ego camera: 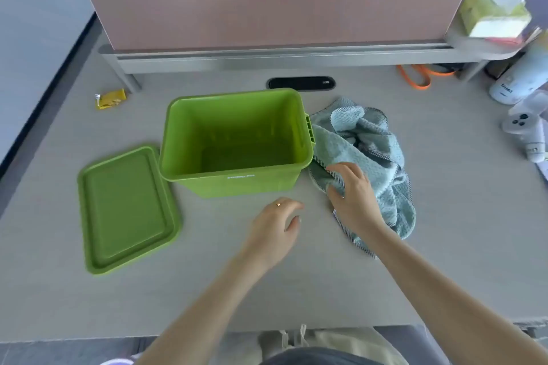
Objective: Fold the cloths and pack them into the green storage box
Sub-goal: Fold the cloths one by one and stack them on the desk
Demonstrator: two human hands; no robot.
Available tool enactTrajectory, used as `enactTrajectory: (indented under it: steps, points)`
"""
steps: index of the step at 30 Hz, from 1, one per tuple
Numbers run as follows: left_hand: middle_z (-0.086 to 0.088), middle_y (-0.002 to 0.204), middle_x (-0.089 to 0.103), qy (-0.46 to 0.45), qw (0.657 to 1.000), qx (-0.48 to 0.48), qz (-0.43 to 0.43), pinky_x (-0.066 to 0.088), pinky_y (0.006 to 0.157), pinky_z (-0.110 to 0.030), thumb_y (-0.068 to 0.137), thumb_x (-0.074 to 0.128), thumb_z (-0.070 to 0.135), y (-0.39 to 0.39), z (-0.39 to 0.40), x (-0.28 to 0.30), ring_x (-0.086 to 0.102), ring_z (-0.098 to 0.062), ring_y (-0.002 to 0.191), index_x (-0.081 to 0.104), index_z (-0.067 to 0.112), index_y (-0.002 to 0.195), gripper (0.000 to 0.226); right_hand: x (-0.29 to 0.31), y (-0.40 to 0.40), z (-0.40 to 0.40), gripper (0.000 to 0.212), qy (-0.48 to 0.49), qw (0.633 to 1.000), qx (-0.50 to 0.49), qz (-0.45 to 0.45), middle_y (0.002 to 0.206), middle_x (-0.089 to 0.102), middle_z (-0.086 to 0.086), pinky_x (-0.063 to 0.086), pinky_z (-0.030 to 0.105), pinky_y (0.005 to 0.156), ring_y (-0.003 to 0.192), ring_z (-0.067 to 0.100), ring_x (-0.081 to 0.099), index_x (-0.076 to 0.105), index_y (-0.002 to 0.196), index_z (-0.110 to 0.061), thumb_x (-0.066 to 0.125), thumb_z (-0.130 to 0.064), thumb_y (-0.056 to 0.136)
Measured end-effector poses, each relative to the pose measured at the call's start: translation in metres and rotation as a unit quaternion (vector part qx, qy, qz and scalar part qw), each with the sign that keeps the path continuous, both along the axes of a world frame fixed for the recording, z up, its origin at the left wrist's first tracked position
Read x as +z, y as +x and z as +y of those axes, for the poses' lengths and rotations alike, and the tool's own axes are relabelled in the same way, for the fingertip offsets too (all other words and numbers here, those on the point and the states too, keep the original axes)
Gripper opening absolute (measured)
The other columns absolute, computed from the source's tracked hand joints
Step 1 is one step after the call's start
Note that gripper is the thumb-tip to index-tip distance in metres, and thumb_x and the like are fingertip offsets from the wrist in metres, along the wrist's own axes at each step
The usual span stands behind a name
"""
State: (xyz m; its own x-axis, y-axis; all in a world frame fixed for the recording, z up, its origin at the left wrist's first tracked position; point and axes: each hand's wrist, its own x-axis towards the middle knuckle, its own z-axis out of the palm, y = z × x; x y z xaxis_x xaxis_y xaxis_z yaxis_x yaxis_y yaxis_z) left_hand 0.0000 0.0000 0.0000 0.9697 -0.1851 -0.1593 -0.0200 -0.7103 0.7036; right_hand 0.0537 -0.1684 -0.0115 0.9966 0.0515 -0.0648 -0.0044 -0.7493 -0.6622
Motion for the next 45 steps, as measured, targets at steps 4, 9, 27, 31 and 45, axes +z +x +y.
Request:
enactTrajectory:
  steps: [4,9,27,31,45]
  points:
    - [0.008,0.125,0.057,-0.046,0.996,0.064,0.032,0.030,0.089,-0.009,0.093,0.048,0.016,0.011,-0.028,-0.017,0.050,-0.007,0.118,0.057,0.019,0.123,0.031,-0.016,0.036,-0.010,0.053,-0.065,0.997,0.016,-0.023,0.137,0.044,0.003,0.032,0.041,0.105,0.127,0.028,0.037,0.045,0.133,-0.016,0.060,-0.015,0.082]
    - [0.007,0.119,0.061,-0.137,0.980,0.142,0.026,0.036,0.089,-0.008,0.092,0.048,0.013,0.045,-0.068,-0.049,0.054,0.005,0.102,0.056,0.020,0.124,0.034,-0.053,0.067,-0.023,0.059,-0.112,0.989,0.059,-0.078,0.134,0.049,0.003,0.033,0.043,0.104,0.125,0.030,0.041,0.047,0.131,-0.015,0.069,-0.019,0.076]
    - [0.013,0.077,0.065,-0.443,0.843,0.304,0.005,0.047,0.066,-0.012,0.090,0.051,0.038,0.042,-0.139,-0.062,0.065,0.000,0.079,0.060,0.022,0.091,0.018,-0.084,0.006,-0.043,0.019,0.228,0.924,0.117,-0.284,0.088,0.057,-0.020,0.040,0.013,0.069,0.079,0.003,0.055,0.070,0.082,-0.019,0.051,-0.019,0.085]
    - [-0.006,0.085,0.069,-0.557,0.748,0.360,0.028,0.051,0.069,-0.028,0.092,0.050,0.029,-0.003,-0.133,-0.063,0.068,-0.019,0.082,0.059,0.016,0.095,0.016,-0.089,-0.043,-0.039,0.024,0.261,0.909,0.182,-0.268,0.093,0.061,-0.020,0.046,0.018,0.076,0.088,0.002,0.060,0.071,0.096,-0.019,0.049,-0.023,0.087]
    - [-0.010,0.089,0.065,-0.387,0.764,0.513,-0.065,0.051,0.069,-0.031,0.095,0.045,0.014,-0.119,-0.022,-0.112,0.062,-0.022,0.074,0.059,0.011,0.100,0.016,-0.104,-0.109,-0.017,0.023,0.192,0.900,0.322,-0.220,0.106,0.063,-0.008,0.039,0.021,0.091,0.100,0.008,0.055,0.067,0.104,-0.019,0.053,-0.019,0.086]
